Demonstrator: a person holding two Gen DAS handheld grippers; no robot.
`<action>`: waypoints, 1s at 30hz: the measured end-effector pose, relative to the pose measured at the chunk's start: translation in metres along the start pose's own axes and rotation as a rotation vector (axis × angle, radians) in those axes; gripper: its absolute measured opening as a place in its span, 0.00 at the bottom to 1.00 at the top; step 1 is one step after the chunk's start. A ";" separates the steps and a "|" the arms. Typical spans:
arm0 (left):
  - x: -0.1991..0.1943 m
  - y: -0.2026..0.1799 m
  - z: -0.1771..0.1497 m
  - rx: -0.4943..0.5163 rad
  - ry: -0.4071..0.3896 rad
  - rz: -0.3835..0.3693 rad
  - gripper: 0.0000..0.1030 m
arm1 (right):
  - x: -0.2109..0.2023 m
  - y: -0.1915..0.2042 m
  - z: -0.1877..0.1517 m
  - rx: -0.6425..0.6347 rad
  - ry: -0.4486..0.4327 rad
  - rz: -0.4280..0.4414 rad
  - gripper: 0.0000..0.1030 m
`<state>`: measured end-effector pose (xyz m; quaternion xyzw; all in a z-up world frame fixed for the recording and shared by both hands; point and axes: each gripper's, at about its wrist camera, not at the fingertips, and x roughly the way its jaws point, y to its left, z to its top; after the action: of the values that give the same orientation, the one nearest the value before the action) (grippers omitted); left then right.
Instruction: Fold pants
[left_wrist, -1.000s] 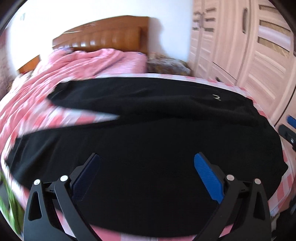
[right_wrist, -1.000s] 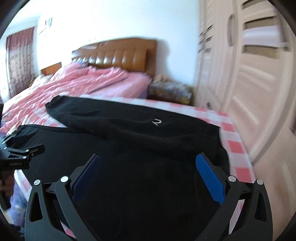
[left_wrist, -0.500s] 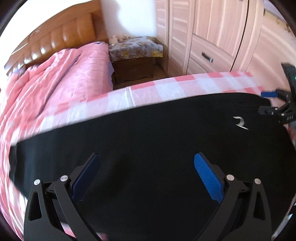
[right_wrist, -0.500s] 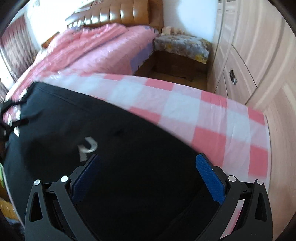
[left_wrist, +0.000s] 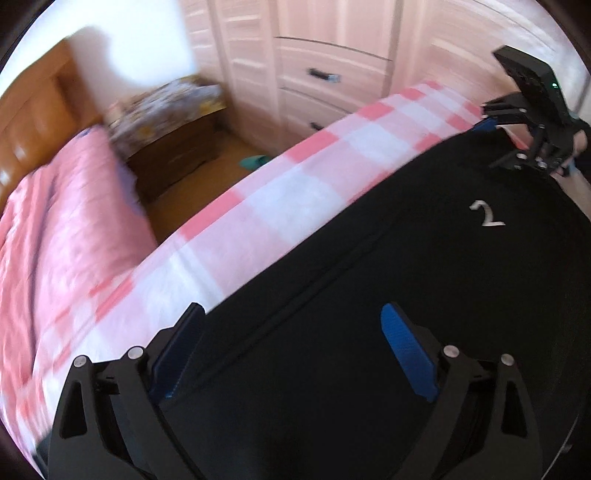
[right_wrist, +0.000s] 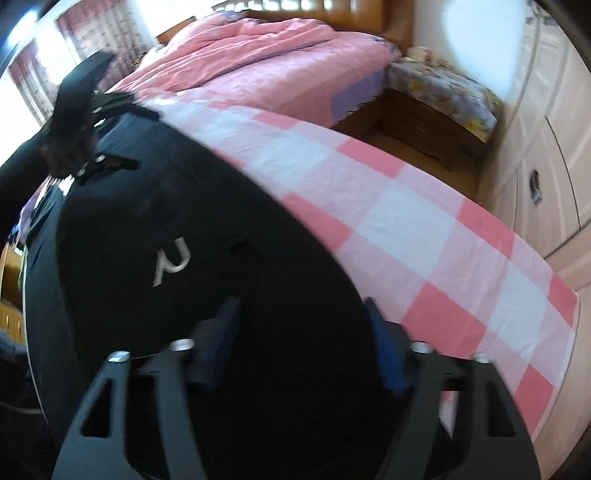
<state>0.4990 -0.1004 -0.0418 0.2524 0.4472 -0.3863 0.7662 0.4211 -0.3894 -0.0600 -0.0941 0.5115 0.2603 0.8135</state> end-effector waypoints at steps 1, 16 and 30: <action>0.001 -0.003 0.004 0.022 -0.002 -0.018 0.93 | -0.004 0.005 -0.001 -0.019 -0.009 -0.027 0.44; 0.027 -0.010 0.033 0.099 0.055 -0.247 0.82 | -0.097 0.094 -0.037 -0.049 -0.301 -0.270 0.19; -0.103 -0.071 -0.025 0.120 -0.172 0.081 0.12 | -0.131 0.143 -0.071 0.023 -0.381 -0.355 0.11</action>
<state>0.3977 -0.0845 0.0342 0.2820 0.3453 -0.4012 0.8002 0.2458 -0.3410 0.0391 -0.1221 0.3276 0.1207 0.9291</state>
